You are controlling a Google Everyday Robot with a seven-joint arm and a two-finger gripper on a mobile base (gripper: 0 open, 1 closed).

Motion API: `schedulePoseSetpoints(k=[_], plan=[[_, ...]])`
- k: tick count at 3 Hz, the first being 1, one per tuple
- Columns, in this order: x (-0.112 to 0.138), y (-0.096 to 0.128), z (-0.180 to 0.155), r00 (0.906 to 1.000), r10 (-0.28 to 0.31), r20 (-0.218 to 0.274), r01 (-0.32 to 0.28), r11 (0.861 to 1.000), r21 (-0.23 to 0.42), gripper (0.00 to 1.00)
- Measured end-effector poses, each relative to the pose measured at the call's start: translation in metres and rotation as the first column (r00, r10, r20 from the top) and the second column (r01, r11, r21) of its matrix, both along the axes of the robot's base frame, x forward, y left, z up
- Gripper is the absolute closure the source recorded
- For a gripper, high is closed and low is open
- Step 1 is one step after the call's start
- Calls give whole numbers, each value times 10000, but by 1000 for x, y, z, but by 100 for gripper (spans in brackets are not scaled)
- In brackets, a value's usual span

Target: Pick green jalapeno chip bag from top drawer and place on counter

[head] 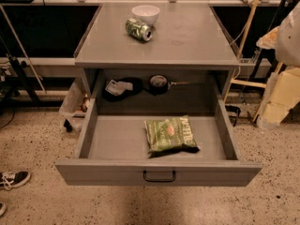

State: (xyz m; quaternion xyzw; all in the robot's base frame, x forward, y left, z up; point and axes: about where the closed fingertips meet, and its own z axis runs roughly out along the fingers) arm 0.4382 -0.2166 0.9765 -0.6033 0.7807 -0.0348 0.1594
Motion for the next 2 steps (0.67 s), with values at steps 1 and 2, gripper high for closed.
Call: schedulePoseSetpoints(k=[1, 2], plan=[[0, 0, 0, 10000, 0, 0, 0, 10000, 1, 0], [13, 3, -21, 9994, 164, -301, -152, 9991, 403, 0]])
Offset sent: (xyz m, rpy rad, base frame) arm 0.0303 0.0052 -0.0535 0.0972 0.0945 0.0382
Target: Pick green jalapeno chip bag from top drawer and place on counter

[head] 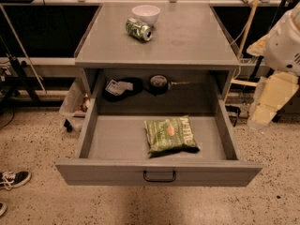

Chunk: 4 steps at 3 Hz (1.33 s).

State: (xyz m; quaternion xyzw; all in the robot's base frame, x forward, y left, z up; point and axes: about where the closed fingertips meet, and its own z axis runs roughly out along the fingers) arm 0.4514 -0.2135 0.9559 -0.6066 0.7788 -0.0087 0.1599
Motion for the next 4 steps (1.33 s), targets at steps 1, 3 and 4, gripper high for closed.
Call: schedulePoseSetpoints(k=[1, 3, 4], plan=[[26, 24, -61, 9965, 510, -670, -514, 9987, -41, 0], [61, 58, -219, 9826, 966, -1585, -1098, 9910, -769, 0], [61, 58, -219, 9826, 966, -1584, -1098, 9910, -769, 0]])
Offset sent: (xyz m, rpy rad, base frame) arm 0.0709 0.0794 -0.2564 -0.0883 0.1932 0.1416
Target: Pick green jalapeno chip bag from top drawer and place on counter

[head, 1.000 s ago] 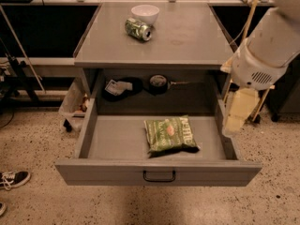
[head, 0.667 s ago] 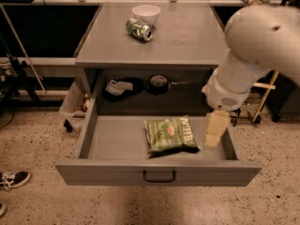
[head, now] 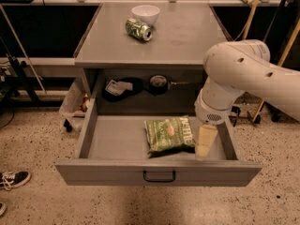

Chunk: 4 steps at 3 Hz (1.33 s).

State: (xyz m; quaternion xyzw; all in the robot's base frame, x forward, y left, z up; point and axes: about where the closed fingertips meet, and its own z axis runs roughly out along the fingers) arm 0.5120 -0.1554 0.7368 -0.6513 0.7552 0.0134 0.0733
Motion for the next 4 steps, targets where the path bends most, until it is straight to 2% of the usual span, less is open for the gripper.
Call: schedulePoseSetpoints(k=[1, 2, 3, 4], plan=[[14, 5, 13, 9964, 89, 842, -106, 9998, 195, 0], [34, 4, 43, 9748, 72, 2231, -220, 9977, 637, 0], [49, -1, 33, 9718, -34, 2357, -311, 9893, 1426, 0], [78, 5, -25, 9869, -329, 1582, -71, 9693, 2459, 0]])
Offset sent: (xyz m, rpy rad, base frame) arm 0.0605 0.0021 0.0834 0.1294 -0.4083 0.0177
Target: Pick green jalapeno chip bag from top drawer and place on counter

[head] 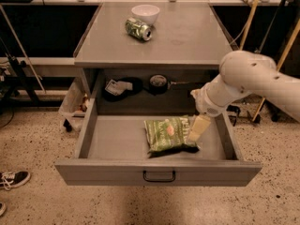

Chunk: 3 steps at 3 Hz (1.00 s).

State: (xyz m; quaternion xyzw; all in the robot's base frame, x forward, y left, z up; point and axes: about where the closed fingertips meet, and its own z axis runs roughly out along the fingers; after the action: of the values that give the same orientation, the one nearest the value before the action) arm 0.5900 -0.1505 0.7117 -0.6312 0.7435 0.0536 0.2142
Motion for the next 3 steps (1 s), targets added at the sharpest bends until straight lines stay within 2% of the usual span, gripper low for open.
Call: schedulePoseSetpoints(k=[1, 2, 3], plan=[[25, 5, -74, 9959, -388, -819, 430, 9978, 507, 0], [23, 6, -95, 9928, -367, -1139, 434, 9974, 571, 0], [17, 16, -109, 9880, -36, -1541, 167, 9963, 840, 0]])
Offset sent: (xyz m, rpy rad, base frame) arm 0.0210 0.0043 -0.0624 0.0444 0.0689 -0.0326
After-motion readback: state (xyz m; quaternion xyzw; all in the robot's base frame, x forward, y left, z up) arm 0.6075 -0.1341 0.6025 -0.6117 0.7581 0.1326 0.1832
